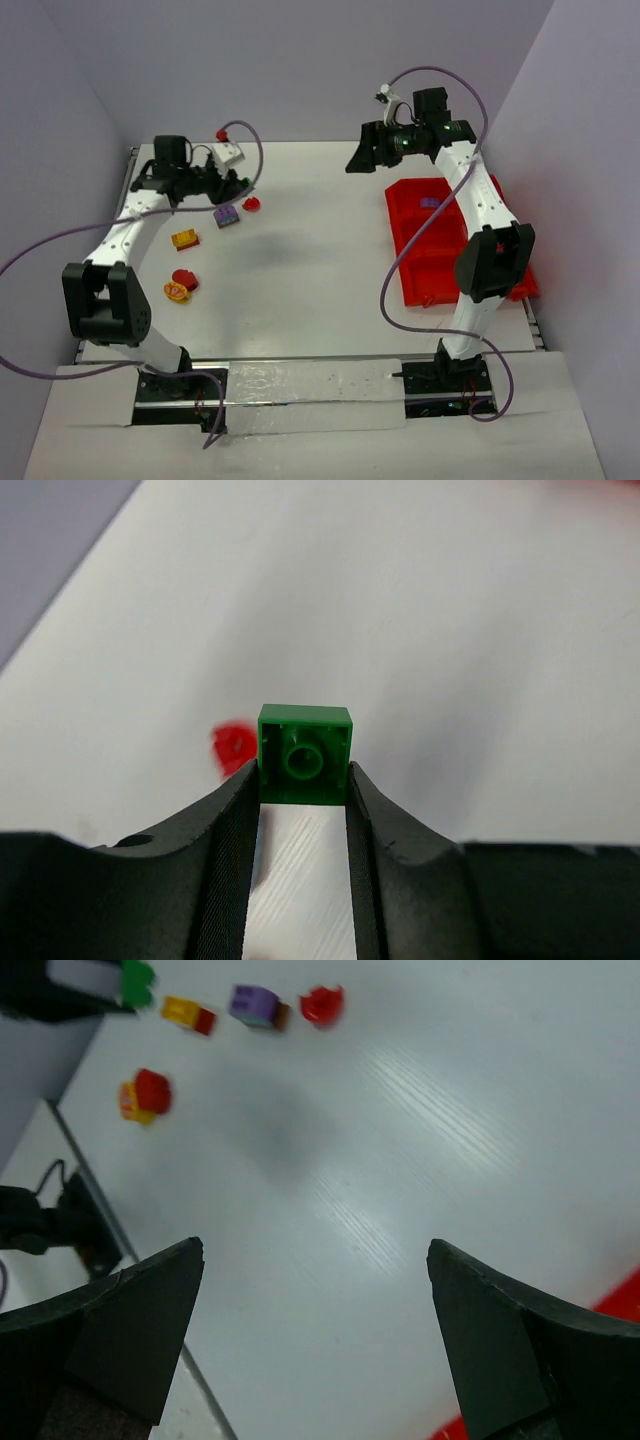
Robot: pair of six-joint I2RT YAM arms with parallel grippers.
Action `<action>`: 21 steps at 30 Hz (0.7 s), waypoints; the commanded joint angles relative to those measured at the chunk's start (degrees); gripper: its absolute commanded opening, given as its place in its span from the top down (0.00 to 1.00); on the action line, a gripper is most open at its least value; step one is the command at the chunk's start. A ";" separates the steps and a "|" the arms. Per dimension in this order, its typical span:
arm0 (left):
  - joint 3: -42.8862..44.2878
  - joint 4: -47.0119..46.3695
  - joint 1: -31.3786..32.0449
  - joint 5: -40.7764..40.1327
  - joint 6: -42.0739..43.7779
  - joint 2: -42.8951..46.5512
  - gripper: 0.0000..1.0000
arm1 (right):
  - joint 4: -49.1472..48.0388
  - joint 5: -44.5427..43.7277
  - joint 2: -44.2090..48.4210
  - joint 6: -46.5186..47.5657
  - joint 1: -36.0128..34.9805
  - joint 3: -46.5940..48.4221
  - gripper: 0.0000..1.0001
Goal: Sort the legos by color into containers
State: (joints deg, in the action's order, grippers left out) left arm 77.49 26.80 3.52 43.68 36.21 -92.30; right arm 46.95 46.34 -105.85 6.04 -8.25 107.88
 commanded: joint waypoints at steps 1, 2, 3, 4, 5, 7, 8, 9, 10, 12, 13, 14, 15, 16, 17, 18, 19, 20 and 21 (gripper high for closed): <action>-8.73 -14.24 10.00 2.83 -6.69 6.05 1.00 | -8.08 8.23 -2.06 -12.36 -3.35 4.23 0.00; -9.79 -17.50 11.46 1.77 -7.78 6.46 1.00 | -8.97 8.85 -2.57 -13.61 -4.10 4.33 0.00; -10.22 -19.58 12.44 1.32 -8.46 6.43 1.00 | -9.67 9.41 -3.04 -14.47 -4.78 4.44 0.00; -10.31 -21.41 13.40 0.60 -9.04 6.12 1.00 | -10.46 9.93 -3.60 -15.28 -5.62 4.50 0.00; -10.11 -23.45 14.76 -0.84 -9.68 5.37 1.00 | -11.48 10.34 -4.34 -16.11 -6.86 4.88 0.00; -9.46 -26.29 17.49 -2.97 -11.28 3.69 1.00 | -12.13 10.77 -5.76 -16.92 -8.66 5.79 0.00; -9.47 -28.27 18.08 -4.04 -12.12 3.48 1.00 | -12.03 10.62 -6.26 -16.85 -9.48 5.94 0.00; -9.49 -30.05 18.57 -4.76 -12.69 3.11 1.00 | -11.81 10.58 -6.66 -16.81 -10.12 5.85 0.00; -9.16 -31.74 19.31 -5.99 -12.98 2.63 1.00 | -11.42 10.38 -7.30 -16.59 -11.24 5.26 0.00; -8.52 -33.61 20.17 -7.14 -13.61 2.12 1.00 | -11.16 10.38 -7.83 -16.56 -12.61 3.89 0.01; -8.13 -33.95 20.53 -7.32 -13.50 2.03 1.00 | -11.03 10.53 -8.08 -16.38 -12.88 3.66 0.01; -8.05 -34.18 20.91 -7.47 -13.28 1.95 1.00 | -10.65 10.53 -8.23 -16.15 -13.19 3.65 0.02; -7.97 -34.27 20.92 -7.47 -13.27 1.95 1.00 | -10.48 10.28 -8.48 -15.90 -13.44 3.65 0.02; -7.83 -34.34 21.26 -7.54 -13.34 1.95 1.00 | -10.20 9.92 -8.91 -15.61 -13.59 4.34 0.04; -7.90 -34.68 21.41 -7.51 -13.47 2.06 1.00 | -10.07 9.56 -9.34 -15.59 -13.63 4.64 0.05; -8.01 -34.93 21.58 -7.47 -13.63 2.26 1.00 | -9.99 9.29 -9.69 -15.62 -13.63 4.85 0.06; -8.05 -35.07 21.71 -7.56 -13.76 2.39 1.00 | -9.94 9.21 -9.91 -15.66 -13.59 5.02 0.07; -8.05 -35.20 21.85 -7.69 -13.84 2.43 1.00 | -9.99 9.25 -10.08 -15.71 -13.59 5.11 0.07; -8.08 -35.36 22.16 -7.80 -13.86 2.60 1.00 | -10.06 9.30 -10.32 -15.68 -13.66 5.21 0.09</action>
State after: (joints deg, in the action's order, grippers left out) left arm 67.33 -4.08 24.82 36.70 23.58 -90.24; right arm 37.89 55.16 -115.30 -9.37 -22.25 111.00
